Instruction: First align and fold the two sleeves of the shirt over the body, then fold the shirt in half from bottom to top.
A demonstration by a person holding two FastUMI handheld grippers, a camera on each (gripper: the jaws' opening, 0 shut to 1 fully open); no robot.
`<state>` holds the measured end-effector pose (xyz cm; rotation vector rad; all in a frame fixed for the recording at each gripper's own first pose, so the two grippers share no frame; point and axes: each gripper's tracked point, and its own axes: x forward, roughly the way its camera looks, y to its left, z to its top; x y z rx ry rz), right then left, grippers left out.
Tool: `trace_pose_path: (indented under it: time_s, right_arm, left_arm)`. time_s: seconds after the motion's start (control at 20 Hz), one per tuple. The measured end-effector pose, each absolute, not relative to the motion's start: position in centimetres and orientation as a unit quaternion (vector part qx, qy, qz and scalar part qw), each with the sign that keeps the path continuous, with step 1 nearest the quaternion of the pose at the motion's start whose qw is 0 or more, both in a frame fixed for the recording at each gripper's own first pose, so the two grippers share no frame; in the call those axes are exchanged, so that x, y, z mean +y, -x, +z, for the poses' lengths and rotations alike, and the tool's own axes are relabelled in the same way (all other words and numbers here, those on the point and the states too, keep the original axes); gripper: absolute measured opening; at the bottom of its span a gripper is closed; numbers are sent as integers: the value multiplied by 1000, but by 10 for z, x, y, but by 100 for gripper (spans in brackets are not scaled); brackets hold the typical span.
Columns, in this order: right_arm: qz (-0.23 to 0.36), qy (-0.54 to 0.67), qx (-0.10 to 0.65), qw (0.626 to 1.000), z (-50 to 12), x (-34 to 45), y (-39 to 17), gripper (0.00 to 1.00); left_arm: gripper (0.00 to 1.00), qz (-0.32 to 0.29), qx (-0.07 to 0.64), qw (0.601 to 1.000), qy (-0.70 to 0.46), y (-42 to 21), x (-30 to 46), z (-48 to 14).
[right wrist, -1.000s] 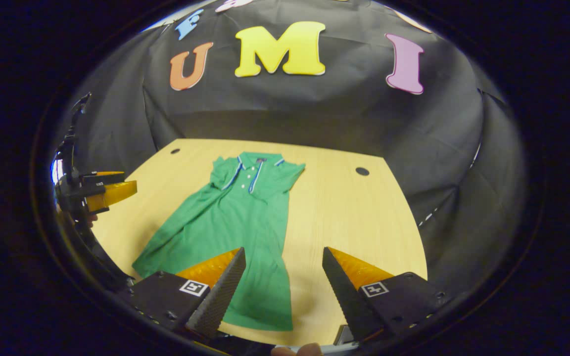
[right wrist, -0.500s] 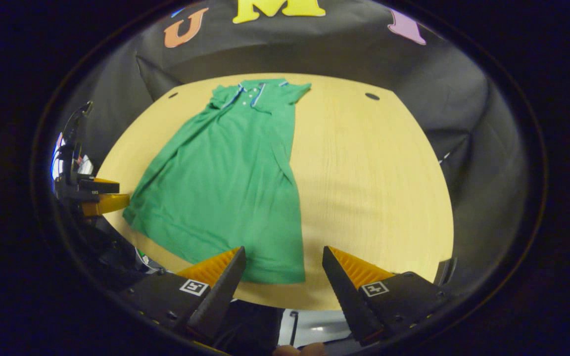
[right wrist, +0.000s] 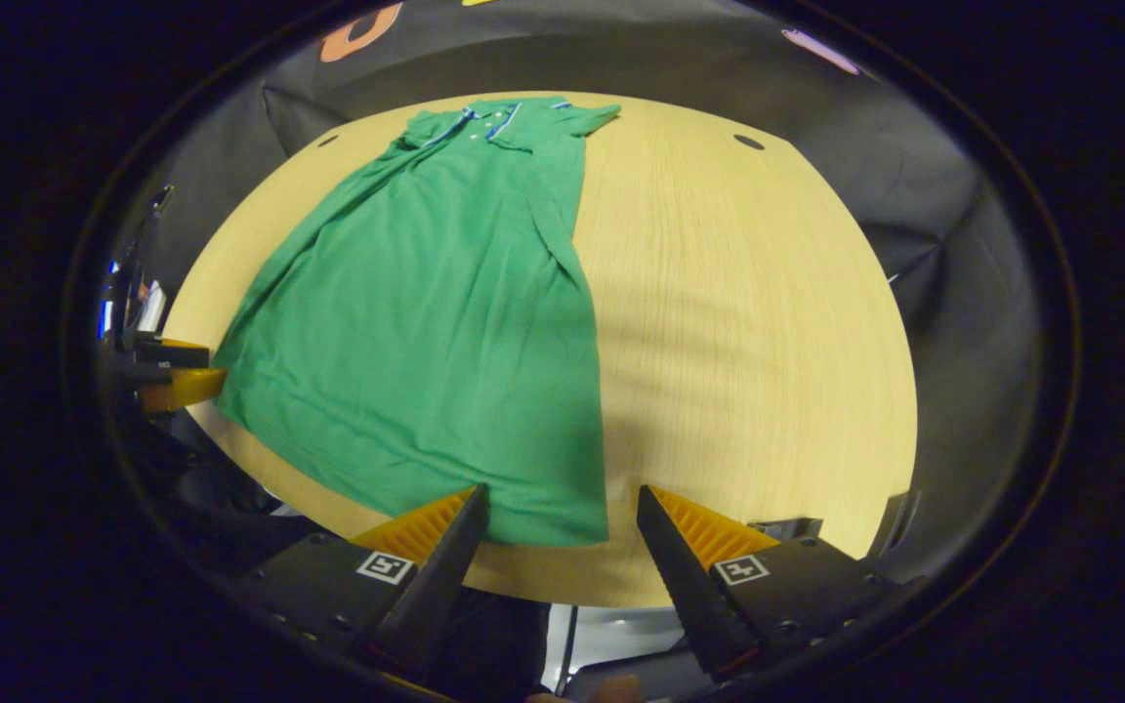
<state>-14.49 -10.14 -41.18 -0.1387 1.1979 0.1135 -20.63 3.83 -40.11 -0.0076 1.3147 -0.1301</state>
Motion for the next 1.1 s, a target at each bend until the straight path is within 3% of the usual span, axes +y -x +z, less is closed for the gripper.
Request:
trace_pose_path:
  time_s: [0.15, 0.25, 0.3, 0.35, 0.5, 0.55, 0.6, 0.7, 0.75, 0.8, 1.1]
  right_arm:
    - [58, 56, 572, 816, -419, -98, 147, 96]
    - [63, 46, 580, 811, -420, -96, 150, 87]
    - [63, 45, 580, 811, -419, -96, 149, 78]
    - [66, 45, 581, 810, -422, -95, 150, 81]
    - [67, 31, 585, 807, -418, -94, 149, 50]
    - [66, 19, 588, 806, -418, -93, 150, 41]
    - [69, 4, 590, 804, -419, -91, 150, 19]
    - [67, -7, 594, 802, -419, -91, 150, 6]
    - [67, -8, 594, 802, -421, -91, 147, 9]
    - [69, -5, 595, 801, -419, -91, 151, 0]
    - [84, 21, 575, 814, -400, -93, 142, 0]
  left_arm:
    - [100, -57, 615, 786, -4, 206, 37, -401]
    - [100, -51, 616, 786, -1, 208, 37, -401]
    - [100, -49, 619, 784, -1, 210, 36, -402]
    - [100, -49, 621, 782, -2, 210, 36, -402]
    - [100, -58, 628, 776, -2, 213, 32, -401]
    - [86, -65, 629, 775, -4, 214, 30, -401]
    - [77, -68, 630, 773, -2, 214, 29, -401]
    - [41, -71, 630, 773, 10, 213, 23, -400]
    - [12, -76, 632, 771, 8, 213, 22, -399]
    - [10, -86, 637, 766, 8, 215, 17, -401]
    - [6, -121, 636, 761, 42, 214, 11, -389]
